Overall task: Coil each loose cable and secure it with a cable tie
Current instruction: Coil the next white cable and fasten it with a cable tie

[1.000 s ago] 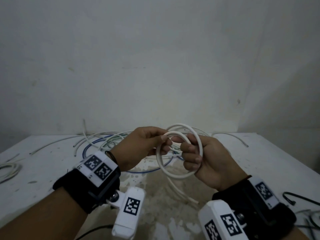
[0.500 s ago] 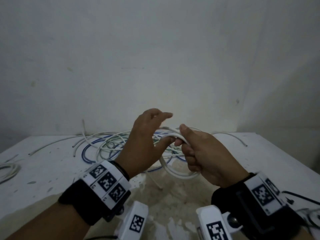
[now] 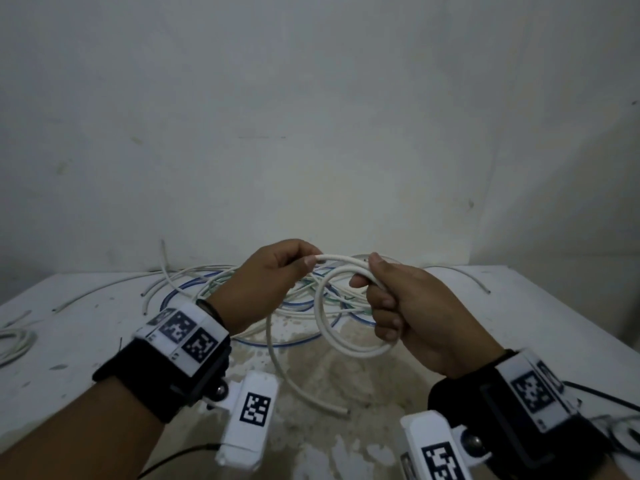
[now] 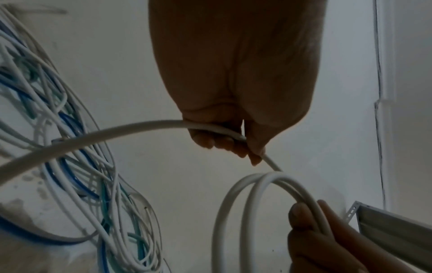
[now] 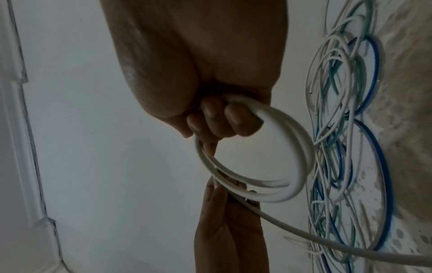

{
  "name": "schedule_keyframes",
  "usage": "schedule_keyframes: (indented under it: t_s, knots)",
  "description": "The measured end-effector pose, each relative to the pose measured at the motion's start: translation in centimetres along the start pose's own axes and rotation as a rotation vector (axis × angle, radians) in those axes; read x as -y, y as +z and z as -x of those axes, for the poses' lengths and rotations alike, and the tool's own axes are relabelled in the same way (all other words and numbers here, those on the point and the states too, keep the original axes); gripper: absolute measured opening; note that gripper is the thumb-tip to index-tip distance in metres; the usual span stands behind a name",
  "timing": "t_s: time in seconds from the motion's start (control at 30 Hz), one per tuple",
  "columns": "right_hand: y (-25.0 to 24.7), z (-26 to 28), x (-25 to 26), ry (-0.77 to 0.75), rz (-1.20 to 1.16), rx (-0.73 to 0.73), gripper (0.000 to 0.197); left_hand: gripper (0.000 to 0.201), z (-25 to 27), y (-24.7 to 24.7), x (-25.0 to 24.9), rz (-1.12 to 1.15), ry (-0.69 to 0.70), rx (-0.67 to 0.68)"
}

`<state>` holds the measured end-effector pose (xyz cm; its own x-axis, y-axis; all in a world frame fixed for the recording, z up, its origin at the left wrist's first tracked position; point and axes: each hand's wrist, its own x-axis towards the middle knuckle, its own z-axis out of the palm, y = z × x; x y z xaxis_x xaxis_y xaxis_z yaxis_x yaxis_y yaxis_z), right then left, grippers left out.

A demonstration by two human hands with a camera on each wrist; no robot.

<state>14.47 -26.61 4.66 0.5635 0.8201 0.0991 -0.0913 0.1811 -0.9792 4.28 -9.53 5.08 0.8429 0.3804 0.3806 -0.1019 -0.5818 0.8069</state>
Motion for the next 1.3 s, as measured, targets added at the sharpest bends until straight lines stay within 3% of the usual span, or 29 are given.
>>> schedule_keyframes:
  t_s: [0.13, 0.27, 0.4, 0.5, 0.6, 0.7, 0.93, 1.07, 1.2, 1.27, 1.3]
  knots:
    - [0.1, -0.1, 0.7, -0.046, 0.115, -0.055, 0.039, 0.024, 0.6, 0.7, -0.7, 0.172, -0.089, 0.132]
    - [0.3, -0.5, 2.0, -0.144, 0.174, -0.077, 0.034, 0.032, 1.0, 1.4, -1.8, 0.253, -0.005, 0.202]
    - [0.3, -1.1, 2.3, -0.368, 0.360, -0.160, 0.016, 0.020, 1.0, 2.0, -2.1, 0.580, -0.053, 0.171]
    - [0.0, -1.6, 1.7, -0.493, 0.451, -0.213, 0.017, 0.025, 1.1, 1.9, -2.6, 0.870, -0.157, 0.264]
    - [0.1, -1.8, 1.0, -0.486, 0.363, -0.194, 0.020, 0.040, 1.0, 1.3, -2.7, 0.938, -0.250, 0.288]
    - [0.6, -2.0, 0.5, -0.460, 0.271, -0.150, 0.020, 0.036, 1.1, 1.4, -2.9, 0.918, -0.253, 0.268]
    - [1.2, -2.3, -0.3, -0.354, -0.016, -0.102, 0.026, 0.033, 1.7, 2.2, -3.1, 1.137, -0.283, 0.324]
    - [1.2, -2.6, -1.3, -0.391, 0.170, -0.182, 0.024, 0.031, 1.6, 2.9, -2.5, 1.137, -0.310, 0.197]
    - [1.4, -2.3, -1.7, -0.428, 0.712, -0.422, 0.025, 0.036, 1.2, 2.9, -1.6, 1.161, -0.294, -0.036]
    - [1.8, -1.1, -1.9, -0.553, 0.786, -0.507, 0.016, 0.037, 0.8, 2.0, -1.2, 1.200, -0.270, -0.136]
    - [2.0, -0.5, -2.0, -0.600, 0.822, -0.470, 0.007, 0.037, 0.5, 1.5, -1.0, 1.217, -0.258, -0.174]
